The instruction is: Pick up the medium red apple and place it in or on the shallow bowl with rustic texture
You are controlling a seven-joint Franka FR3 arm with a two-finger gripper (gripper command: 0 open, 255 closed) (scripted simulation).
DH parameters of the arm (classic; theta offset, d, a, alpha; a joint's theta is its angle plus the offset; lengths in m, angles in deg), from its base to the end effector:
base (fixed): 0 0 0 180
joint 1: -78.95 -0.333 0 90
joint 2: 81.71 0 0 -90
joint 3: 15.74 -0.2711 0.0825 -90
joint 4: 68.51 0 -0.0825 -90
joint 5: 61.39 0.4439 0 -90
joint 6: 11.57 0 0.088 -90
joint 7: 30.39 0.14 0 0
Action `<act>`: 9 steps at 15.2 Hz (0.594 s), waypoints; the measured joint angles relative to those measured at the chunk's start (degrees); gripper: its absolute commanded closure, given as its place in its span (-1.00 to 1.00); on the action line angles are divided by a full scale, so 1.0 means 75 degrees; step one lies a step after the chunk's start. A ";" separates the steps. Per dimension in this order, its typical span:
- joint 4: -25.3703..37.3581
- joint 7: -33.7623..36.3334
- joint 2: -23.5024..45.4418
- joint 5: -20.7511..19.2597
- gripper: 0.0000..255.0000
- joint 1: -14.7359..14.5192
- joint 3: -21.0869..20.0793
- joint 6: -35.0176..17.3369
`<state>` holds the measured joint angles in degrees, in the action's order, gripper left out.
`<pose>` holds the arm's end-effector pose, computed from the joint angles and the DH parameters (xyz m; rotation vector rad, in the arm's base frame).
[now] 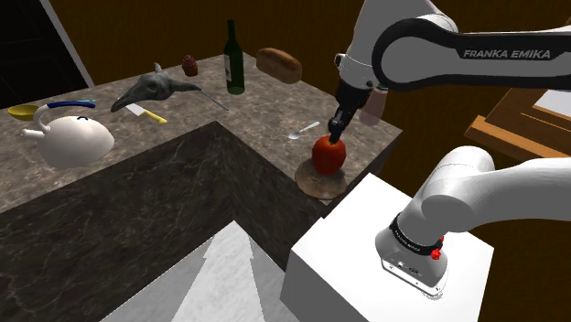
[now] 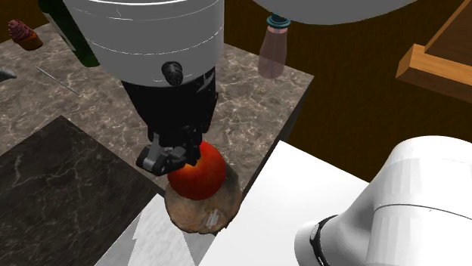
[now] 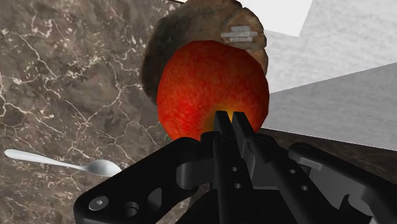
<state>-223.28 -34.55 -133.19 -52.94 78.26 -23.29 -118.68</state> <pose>0.3840 0.0602 0.4083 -3.0933 -0.2034 -0.0989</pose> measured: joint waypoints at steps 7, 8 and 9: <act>-0.0452 -0.0026 0.0050 0.0059 1.00 -0.0026 -0.0050 -0.0503; -0.0460 -0.0026 0.0051 0.0060 1.00 -0.0026 -0.0051 -0.0513; -0.0464 -0.0026 0.0051 0.0061 1.00 -0.0027 -0.0052 -0.0518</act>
<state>-226.76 -34.75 -132.81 -52.48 78.06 -23.68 -122.56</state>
